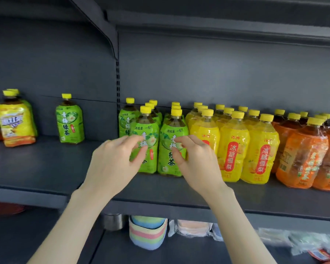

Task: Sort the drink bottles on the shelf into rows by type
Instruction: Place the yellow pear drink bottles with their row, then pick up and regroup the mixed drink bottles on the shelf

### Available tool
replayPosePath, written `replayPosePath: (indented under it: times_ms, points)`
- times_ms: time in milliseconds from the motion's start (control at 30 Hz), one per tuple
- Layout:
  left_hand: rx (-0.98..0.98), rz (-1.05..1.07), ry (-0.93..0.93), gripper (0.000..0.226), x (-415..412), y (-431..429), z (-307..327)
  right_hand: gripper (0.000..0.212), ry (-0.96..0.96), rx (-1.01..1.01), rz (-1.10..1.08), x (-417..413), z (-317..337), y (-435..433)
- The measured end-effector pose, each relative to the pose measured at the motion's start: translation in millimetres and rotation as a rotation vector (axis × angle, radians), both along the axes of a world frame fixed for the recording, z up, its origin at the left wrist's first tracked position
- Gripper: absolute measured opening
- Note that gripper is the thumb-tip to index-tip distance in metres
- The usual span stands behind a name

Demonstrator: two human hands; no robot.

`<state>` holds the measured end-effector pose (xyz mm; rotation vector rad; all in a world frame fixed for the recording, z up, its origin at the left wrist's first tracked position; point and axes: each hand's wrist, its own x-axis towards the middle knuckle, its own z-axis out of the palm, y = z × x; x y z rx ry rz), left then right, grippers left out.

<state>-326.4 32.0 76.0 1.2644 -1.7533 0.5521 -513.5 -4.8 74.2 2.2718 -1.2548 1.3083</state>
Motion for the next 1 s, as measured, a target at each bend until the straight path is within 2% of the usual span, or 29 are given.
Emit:
replayPosePath:
  times_ms: [233, 433, 533, 833, 900, 1000]
  points:
    - [0.093, 0.161, 0.062, 0.041, 154.1, 59.3, -35.4, 0.029, -0.079, 0.072, 0.13, 158.1, -36.1, 37.2]
    - [0.165, 0.222, 0.048, 0.04, 267.9, 78.0, -53.4, 0.023, -0.105, 0.187, 0.185, 279.3, -56.9, 50.3]
    - [0.172, 0.197, 0.083, 0.041, 311.5, 65.8, -49.0, 0.024, -0.107, 0.18, 0.193, 320.6, -44.7, 43.0]
    - [0.1, 0.134, 0.197, 0.02, 415.4, -17.2, -28.7, 0.02, -0.133, 0.164, 0.163, 419.9, -14.7, -39.2]
    - [0.103, 0.134, 0.22, 0.013, 438.8, -41.2, -31.9, 0.021, -0.132, 0.187, 0.169, 445.3, -13.0, -61.3]
    - [0.143, 0.143, 0.248, 0.015, 476.2, -78.2, -33.0, 0.022, -0.102, 0.238, 0.168, 483.9, -5.4, -95.3]
